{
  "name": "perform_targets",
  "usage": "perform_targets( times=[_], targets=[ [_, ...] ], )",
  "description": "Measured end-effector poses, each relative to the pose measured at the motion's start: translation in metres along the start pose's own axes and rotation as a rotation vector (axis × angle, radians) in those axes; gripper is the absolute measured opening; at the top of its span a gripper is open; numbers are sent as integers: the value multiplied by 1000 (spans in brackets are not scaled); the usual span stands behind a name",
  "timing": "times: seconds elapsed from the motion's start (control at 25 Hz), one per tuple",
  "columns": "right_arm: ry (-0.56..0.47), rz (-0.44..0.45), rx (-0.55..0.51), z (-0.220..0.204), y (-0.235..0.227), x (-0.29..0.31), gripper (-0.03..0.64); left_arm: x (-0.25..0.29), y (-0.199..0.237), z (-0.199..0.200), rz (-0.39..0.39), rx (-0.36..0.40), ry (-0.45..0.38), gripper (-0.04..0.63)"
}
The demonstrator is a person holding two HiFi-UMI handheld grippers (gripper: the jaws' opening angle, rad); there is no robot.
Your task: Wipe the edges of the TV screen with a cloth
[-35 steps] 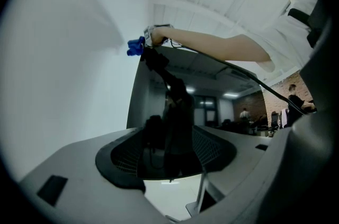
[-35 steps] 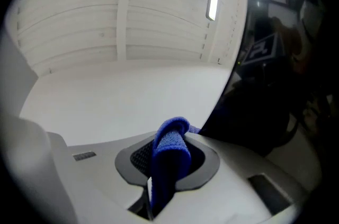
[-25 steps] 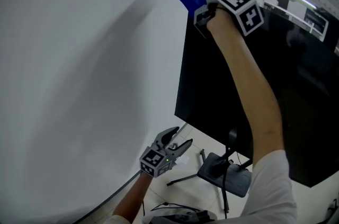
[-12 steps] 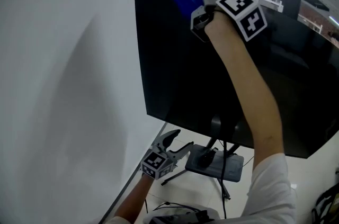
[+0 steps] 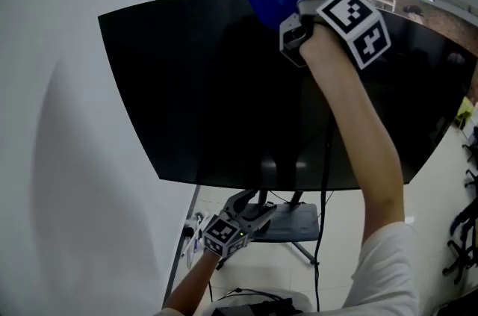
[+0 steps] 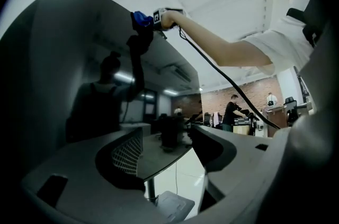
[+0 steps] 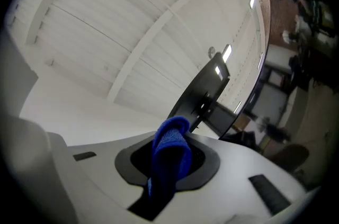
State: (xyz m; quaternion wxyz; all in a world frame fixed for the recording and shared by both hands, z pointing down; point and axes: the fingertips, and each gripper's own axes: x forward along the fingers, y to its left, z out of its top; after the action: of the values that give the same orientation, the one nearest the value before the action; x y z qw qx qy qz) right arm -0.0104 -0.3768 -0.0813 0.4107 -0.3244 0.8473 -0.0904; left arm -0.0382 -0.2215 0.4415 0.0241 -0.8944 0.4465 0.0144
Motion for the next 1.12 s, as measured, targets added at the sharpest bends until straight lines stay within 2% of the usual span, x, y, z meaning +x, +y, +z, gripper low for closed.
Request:
perform_targets(
  times=[0.12, 0.36, 0.52, 0.68, 0.76, 0.92, 1.04, 1.12],
  targets=[
    [-42, -65, -48, 49, -40, -27, 73, 29, -29, -1, -53, -8, -6, 282],
    [-91, -173, -149, 113, -106, -70, 74, 71, -68, -2, -172, -4, 15, 282],
    [-111, -200, -212, 147, -140, -104, 74, 89, -81, 2, -194, -6, 2, 282],
    [-91, -200, -291, 165, -164, -138, 74, 100, -80, 11, -182, 11, -29, 282],
    [-68, -183, -312, 164, -168, -157, 74, 100, -77, 20, -159, 17, -41, 282],
    [-9, -76, -320, 144, -168, -192, 72, 99, -60, 36, -76, -14, -81, 282],
    [92, -104, -347, 105, -190, -234, 72, 103, -51, 38, -31, -26, -104, 282],
    [167, -62, -355, 65, -197, -262, 72, 102, -46, 31, -6, -18, -109, 282]
  ],
)
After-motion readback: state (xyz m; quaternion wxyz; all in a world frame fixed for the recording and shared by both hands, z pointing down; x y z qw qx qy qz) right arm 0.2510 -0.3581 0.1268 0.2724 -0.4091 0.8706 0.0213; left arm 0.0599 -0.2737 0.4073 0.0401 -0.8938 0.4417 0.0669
